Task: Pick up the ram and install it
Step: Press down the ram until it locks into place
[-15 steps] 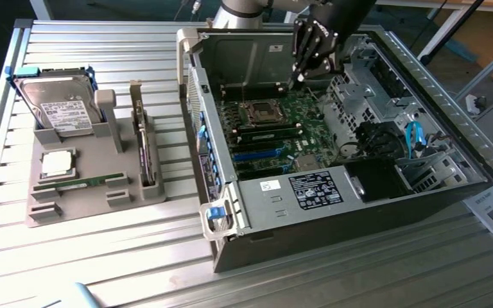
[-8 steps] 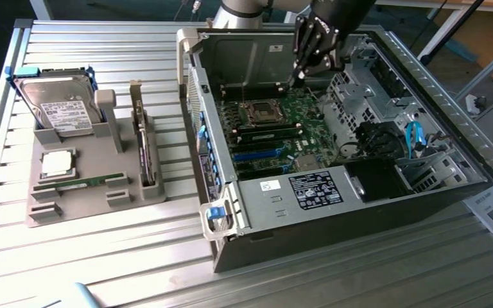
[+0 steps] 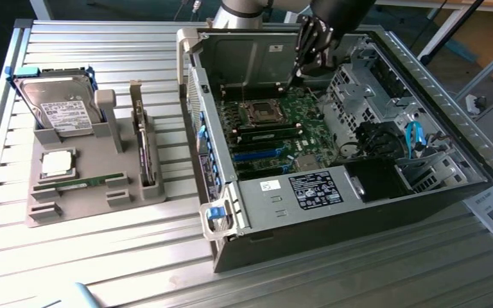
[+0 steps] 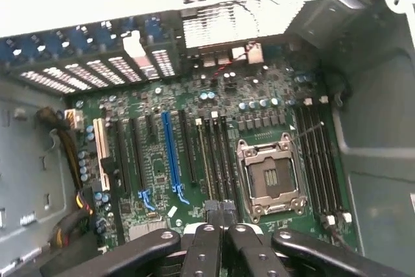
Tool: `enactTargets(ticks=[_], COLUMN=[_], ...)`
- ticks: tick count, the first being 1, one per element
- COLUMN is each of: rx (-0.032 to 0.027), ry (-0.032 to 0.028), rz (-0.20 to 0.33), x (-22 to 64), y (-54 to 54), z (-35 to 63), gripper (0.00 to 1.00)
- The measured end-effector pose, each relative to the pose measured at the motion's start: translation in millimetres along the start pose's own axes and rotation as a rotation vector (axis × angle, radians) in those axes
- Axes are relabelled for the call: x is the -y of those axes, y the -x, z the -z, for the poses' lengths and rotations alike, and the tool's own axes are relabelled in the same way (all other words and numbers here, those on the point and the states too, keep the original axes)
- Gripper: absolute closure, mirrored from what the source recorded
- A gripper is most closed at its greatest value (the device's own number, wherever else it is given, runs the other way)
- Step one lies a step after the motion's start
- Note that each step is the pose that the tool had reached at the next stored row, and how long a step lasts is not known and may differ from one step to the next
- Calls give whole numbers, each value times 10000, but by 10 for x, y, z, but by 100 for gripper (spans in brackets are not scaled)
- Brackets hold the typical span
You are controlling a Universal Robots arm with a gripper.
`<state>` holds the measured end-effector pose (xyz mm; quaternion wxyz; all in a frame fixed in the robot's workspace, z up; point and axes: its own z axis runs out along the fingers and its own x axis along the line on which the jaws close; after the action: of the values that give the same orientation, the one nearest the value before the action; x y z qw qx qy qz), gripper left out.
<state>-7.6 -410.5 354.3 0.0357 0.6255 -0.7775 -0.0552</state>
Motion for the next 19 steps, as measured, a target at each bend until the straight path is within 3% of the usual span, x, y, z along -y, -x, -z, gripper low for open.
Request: enactTargets(ticks=[9, 19], rx=[268, 519], ry=[-33, -62], rz=[-2150, -4142], x=[1, 1], y=[0, 0], z=[-4, -7], gripper=[90, 90])
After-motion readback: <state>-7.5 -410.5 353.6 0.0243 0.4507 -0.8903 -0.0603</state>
